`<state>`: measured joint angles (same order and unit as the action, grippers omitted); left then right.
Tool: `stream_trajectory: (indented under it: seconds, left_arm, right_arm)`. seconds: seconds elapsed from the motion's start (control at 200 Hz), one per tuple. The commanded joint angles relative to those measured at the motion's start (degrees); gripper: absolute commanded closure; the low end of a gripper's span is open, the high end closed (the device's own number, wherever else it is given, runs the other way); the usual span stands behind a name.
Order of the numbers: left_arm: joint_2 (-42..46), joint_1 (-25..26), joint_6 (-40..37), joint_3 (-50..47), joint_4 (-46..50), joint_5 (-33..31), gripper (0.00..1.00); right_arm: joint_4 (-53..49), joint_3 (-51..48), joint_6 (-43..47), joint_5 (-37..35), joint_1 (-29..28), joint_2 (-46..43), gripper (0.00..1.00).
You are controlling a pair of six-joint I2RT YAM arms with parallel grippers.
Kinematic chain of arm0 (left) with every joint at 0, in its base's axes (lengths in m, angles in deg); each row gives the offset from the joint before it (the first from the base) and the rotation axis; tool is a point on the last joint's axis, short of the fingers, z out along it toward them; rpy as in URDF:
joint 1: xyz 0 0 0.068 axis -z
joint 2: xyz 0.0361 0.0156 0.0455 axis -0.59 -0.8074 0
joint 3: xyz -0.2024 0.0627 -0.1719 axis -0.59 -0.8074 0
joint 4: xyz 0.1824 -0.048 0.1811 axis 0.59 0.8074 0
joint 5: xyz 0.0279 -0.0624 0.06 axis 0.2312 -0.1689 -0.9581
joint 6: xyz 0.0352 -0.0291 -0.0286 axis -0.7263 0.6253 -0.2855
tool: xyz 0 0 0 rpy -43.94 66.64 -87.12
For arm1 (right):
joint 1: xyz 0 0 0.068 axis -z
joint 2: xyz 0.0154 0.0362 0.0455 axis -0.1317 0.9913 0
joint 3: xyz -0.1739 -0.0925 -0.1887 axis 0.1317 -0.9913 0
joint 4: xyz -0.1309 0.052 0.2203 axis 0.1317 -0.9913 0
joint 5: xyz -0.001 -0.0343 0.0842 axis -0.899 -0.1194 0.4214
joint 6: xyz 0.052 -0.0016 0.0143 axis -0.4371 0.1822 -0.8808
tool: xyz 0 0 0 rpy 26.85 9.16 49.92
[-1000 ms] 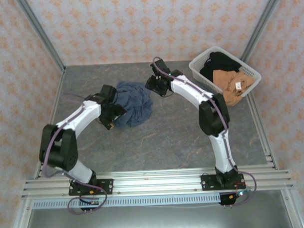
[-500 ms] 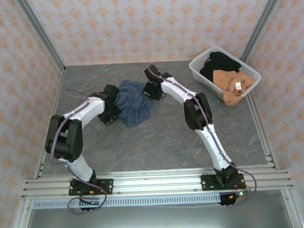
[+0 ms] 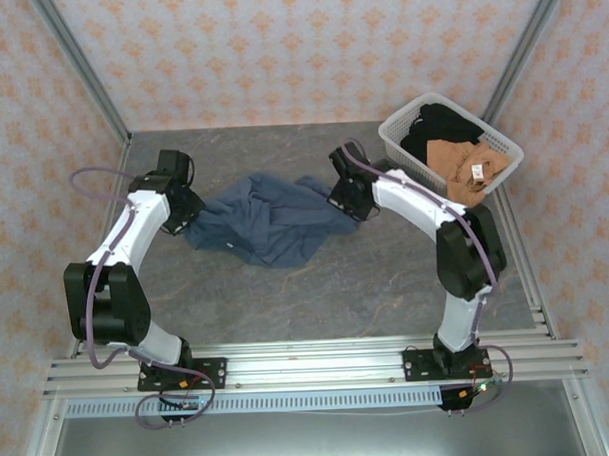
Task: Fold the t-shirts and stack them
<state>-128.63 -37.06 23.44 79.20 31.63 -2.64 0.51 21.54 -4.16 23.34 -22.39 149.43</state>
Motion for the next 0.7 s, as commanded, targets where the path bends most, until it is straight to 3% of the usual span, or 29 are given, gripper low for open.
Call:
stream_trajectory:
  seconds: [0.0,0.09,0.15,0.19,0.35,0.44,0.56,0.696]
  left_arm:
    - [-0.6,-1.2,-3.0,1.9,2.3,-3.0,1.0]
    - [-2.4,-1.3,-2.7,2.2,4.0,-3.4,0.99]
    - [-2.0,-1.2,-1.8,0.9,3.9,-1.9,0.76]
    - [-0.8,-0.6,-1.0,-0.5,3.2,-0.7,0.67]
    - [4.9,7.0,2.8,-6.3,2.0,5.3,0.49]
    - [6.2,12.4,6.3,-10.2,-1.0,8.6,0.45]
    - [5.2,18.0,9.6,-14.3,-9.3,11.7,0.44]
    - [-1.6,21.3,6.3,-10.9,-9.0,10.6,0.44]
  right_arm:
    - [0.0,-7.3,-1.4,0.2,-0.4,-1.5,1.0]
    - [0.0,-8.1,0.6,-0.3,-0.2,-0.7,1.0]
    - [-2.0,-6.6,2.4,0.0,-0.2,1.0,1.0]
    - [-3.8,-5.3,3.2,0.1,-0.2,1.7,1.0]
    - [-8.1,-5.3,4.7,-5.2,0.1,-2.4,0.71]
    - [-9.2,-5.3,6.3,-6.9,0.7,-4.8,0.56]
    - [-10.0,-3.9,9.6,-7.2,0.7,-5.5,0.55]
    - [-9.0,-3.7,11.3,-5.7,1.3,-5.4,0.51]
